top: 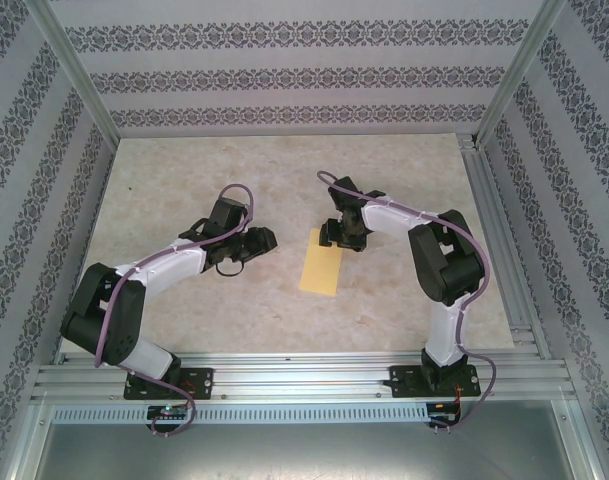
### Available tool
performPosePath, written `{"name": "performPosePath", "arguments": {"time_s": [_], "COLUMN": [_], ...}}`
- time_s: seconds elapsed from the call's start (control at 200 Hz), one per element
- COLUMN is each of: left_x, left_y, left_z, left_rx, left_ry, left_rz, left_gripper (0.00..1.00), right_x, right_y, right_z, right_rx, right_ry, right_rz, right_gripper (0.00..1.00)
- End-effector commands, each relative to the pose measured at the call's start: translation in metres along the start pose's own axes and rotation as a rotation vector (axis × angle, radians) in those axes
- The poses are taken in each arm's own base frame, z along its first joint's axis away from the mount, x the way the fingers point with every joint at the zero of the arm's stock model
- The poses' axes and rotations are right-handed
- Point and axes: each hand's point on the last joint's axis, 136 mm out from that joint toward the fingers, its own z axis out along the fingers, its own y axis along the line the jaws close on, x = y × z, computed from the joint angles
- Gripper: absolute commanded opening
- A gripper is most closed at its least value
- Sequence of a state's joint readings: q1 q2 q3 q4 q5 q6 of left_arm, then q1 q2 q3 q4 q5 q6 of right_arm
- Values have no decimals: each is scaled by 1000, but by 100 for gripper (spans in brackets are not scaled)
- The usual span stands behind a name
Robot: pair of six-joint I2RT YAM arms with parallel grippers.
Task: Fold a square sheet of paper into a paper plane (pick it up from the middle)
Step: Rotate the paper at the center of the table.
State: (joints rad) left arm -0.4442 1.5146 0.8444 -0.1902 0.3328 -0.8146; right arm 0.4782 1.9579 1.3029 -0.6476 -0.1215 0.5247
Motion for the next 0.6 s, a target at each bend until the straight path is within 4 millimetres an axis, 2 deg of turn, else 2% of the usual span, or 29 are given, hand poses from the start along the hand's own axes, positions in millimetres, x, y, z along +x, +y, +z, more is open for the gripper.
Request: {"name": "performPosePath", "arguments": {"time_s": [0.0, 0.18, 0.32, 0.39, 0.495, 0.595], "left_x": [-4, -3, -5, -5, -6, -10], "left_y": [1, 3, 3, 5, 11, 23], "left_z": [-8, -10, -11, -13, -18, -25], "left_rx": [1, -1, -1, -6, -12, -22], "left_ry": [-22, -26, -30, -33, -45, -67], "left_rz": [20, 18, 16, 14, 8, -11], "left_gripper": [45, 45, 45, 45, 45, 45], "right_x": [3, 4, -1, -5, -5, 12], "right_y": [25, 37, 35, 33, 29, 37], "right_z": [6, -1, -13, -31, -67, -94], "right_rx": [-52, -59, -25, -3, 44, 32], "right_ry": [15, 16, -5, -37, -103, -136], "right_rz": [-32, -68, -104, -158, -330, -621], "right_gripper": [63, 62, 62, 63, 63, 63]}}
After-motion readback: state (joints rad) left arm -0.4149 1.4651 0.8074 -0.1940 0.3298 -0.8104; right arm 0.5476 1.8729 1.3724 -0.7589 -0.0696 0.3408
